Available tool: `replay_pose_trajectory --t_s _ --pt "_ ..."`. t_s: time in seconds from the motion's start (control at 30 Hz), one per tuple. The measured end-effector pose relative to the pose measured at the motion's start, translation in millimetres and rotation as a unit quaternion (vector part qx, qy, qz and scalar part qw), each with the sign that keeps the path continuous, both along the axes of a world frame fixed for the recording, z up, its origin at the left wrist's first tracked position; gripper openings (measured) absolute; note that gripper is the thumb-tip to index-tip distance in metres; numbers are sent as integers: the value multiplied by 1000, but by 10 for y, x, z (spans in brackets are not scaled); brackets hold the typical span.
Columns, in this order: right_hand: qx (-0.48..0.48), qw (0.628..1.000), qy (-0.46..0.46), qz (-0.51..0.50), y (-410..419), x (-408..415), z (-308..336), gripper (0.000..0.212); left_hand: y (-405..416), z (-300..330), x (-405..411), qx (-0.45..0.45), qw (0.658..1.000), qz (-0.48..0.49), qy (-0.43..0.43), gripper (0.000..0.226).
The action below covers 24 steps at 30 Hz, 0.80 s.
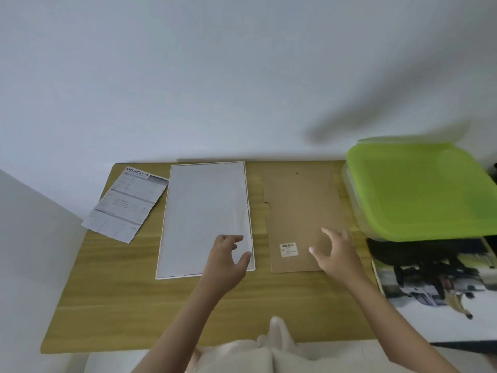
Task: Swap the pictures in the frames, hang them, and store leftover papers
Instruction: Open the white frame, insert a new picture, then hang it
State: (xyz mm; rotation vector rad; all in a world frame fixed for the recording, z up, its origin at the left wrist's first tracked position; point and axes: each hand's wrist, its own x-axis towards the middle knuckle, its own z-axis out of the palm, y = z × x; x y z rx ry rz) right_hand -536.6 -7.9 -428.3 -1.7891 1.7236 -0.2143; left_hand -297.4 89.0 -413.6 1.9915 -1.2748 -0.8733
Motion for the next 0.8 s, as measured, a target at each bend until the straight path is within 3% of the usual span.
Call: replay_pose_trajectory --t_s 0.2,0.33,0.57,0.8 --pt "14 992 120 34 14 -460 -85 89 -93 -138 -635 58 998 -32 0 51" --pt "15 987 144 65 -10 -553 -86 92 -135 -208 -918 101 994 -19 -24 55" --pt "54 998 36 24 -132 -612 -64 92 -255 -215 -1016 154 985 75 6 77" --pt "62 997 -53 8 -74 -673 -37 97 -184 -156 -834 123 989 82 7 78"
